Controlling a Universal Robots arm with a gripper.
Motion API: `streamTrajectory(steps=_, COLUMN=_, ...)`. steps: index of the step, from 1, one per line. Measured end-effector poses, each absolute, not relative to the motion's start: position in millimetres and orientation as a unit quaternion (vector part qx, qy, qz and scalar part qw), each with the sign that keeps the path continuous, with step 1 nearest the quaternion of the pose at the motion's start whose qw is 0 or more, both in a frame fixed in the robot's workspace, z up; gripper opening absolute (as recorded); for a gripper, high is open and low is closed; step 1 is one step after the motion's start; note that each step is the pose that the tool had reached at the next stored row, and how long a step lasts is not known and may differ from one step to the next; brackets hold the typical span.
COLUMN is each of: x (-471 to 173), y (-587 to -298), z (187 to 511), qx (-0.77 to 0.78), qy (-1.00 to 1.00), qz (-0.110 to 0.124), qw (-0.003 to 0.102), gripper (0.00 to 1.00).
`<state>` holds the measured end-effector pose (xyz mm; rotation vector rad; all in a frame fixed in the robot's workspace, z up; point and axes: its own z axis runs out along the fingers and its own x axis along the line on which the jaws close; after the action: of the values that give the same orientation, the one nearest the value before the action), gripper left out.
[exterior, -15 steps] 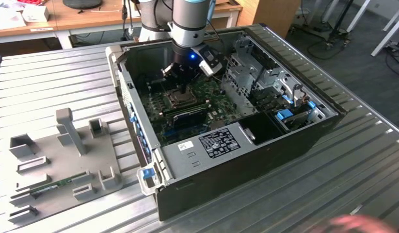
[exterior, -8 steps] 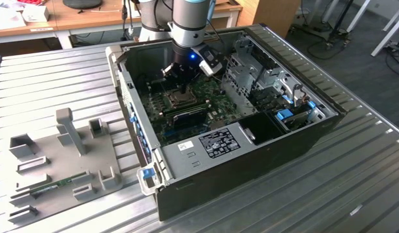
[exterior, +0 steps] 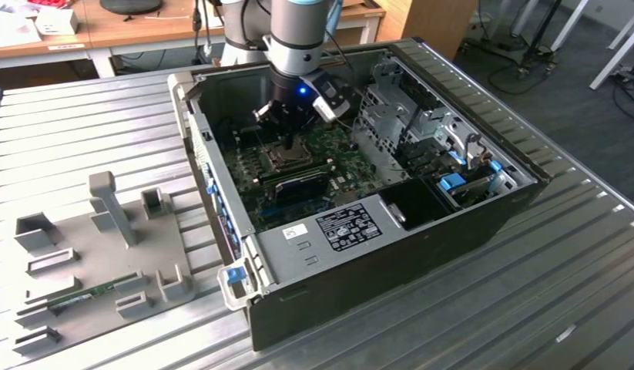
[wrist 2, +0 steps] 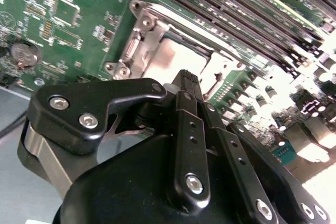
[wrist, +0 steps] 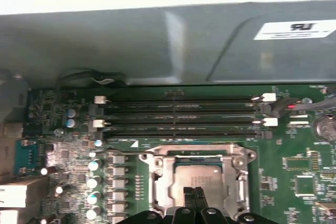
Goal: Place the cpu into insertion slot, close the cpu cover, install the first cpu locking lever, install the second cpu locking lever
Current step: 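Install the first cpu locking lever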
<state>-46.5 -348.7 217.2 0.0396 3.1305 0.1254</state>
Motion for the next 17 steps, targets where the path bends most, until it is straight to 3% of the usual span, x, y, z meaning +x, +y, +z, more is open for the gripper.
streamTrajectory(steps=17, x=-91.3, y=-348.6, z=214.3, qx=0.013, qy=0.999, qz=0.040, qw=0.005, gripper=0.10)
